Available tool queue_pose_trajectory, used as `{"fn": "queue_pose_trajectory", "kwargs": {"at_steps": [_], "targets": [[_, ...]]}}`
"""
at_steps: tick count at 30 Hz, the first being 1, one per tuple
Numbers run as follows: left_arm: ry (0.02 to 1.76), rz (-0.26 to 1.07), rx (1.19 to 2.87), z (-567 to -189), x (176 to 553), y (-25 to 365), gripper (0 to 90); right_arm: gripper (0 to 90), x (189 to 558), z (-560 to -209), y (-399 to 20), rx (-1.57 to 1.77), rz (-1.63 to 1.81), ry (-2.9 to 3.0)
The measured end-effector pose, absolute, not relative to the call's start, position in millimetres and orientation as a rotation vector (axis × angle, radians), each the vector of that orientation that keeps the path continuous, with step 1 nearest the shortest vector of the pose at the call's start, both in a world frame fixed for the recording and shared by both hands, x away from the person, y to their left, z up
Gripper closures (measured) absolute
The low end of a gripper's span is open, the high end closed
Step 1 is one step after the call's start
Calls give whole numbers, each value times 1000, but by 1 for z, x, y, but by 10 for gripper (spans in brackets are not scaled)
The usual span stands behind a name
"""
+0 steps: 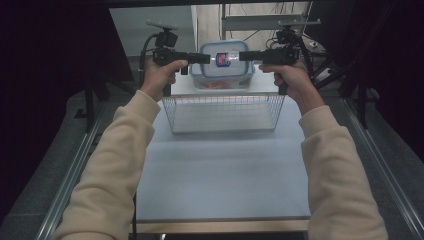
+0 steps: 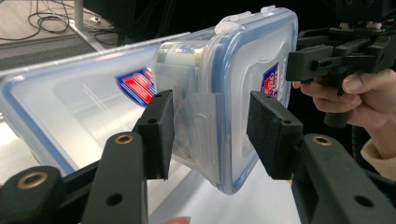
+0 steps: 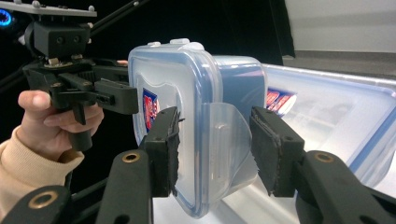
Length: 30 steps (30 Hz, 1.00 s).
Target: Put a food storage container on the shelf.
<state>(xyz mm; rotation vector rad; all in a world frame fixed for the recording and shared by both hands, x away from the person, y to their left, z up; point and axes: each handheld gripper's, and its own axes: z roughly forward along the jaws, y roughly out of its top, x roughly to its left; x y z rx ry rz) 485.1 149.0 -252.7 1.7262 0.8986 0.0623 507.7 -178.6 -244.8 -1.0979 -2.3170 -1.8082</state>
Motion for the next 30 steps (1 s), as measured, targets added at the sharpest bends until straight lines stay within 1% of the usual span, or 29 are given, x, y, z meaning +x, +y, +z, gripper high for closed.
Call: {"fn": "queue_pose_trajectory", "kwargs": {"at_steps": [7,11,17,24,28,30], "targets": [[946,33,1731,-255,515,152,521,531,537,-249,-175,-1146,-1788,-2262],[975,26,1725,-258,525,153,518,531,549,-257,-173,-1174,-1771,-2227],[1014,-12,1663,-263,534,154,519,517,561,-262,-173,-1218,-1761,-2177],[1080,-45,1617,-268,541,152,476,474,568,-262,-167,-1302,-1736,-2152],[1095,-82,1619,-274,547,149,406,444,569,-266,-166,-1334,-1724,-2133],[1101,-85,1607,-276,548,149,389,433,570,-269,-167,-1341,-1729,-2111]]}}
